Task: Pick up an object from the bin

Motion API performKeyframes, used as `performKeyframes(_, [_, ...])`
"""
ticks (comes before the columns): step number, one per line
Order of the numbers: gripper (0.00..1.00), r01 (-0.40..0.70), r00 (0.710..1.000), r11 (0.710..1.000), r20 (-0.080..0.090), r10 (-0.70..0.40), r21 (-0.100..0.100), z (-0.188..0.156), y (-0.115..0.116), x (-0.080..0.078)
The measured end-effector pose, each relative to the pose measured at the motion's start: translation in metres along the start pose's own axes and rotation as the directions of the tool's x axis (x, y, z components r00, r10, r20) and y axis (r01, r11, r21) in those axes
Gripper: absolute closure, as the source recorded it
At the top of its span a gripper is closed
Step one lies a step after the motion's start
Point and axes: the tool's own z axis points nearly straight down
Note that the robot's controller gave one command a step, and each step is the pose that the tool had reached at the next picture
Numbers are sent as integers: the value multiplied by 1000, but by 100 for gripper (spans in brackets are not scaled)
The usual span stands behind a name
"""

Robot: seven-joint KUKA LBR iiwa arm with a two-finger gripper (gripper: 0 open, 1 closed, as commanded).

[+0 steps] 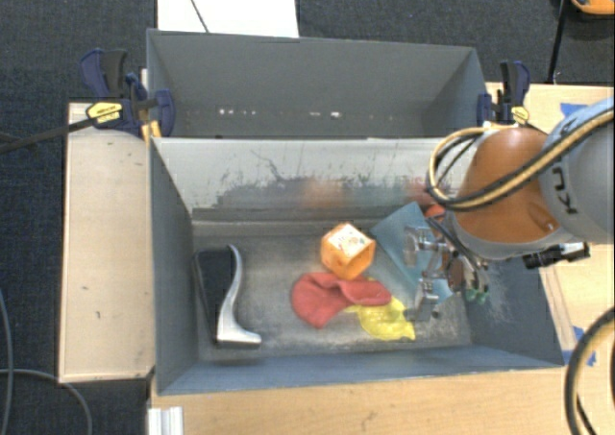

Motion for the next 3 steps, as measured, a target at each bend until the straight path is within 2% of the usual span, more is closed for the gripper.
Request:
performKeyframes(1, [0, -117, 993, 993, -15, 117, 1, -3, 73, 14])
performKeyframes(2, [0, -158, 987, 987, 7, 158, 4, 22, 72, 16])
performKeyframes(3, [100, -106, 993, 994, 53, 106, -6, 19, 78, 25])
